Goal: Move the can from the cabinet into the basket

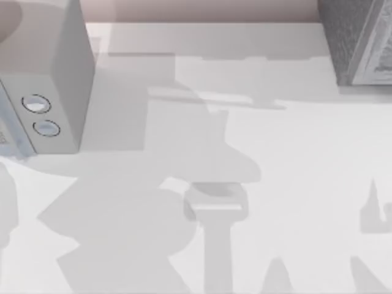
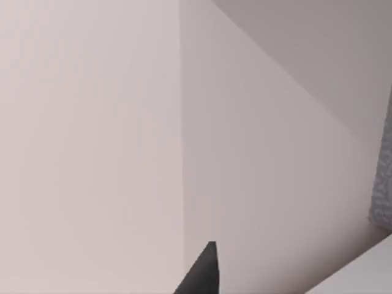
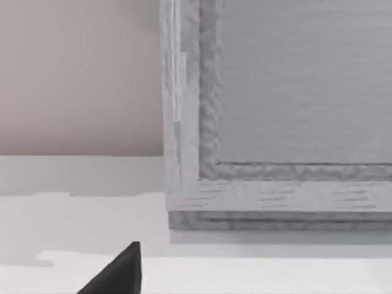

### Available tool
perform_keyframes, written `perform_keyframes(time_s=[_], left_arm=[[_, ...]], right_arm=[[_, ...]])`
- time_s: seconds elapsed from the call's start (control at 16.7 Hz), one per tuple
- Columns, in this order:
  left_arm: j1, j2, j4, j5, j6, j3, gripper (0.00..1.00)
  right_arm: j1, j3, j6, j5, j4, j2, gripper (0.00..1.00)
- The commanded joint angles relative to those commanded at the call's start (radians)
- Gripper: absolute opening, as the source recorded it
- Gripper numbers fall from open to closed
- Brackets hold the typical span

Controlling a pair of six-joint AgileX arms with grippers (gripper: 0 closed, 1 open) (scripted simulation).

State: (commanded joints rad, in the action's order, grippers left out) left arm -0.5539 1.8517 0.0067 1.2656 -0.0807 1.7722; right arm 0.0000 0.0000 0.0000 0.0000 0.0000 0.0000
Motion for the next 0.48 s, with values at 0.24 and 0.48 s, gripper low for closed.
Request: perform_keyframes(time_s=[0.24, 0.48], left_arm=[[0.000, 0.000, 0.000, 0.000, 0.000, 0.000, 1.00], [0.000, 0.000, 0.000, 0.000, 0.000, 0.000, 1.00]], right_arm=[[0.000, 0.000, 0.000, 0.000, 0.000, 0.000, 1.00], [0.000, 0.000, 0.000, 0.000, 0.000, 0.000, 1.00]])
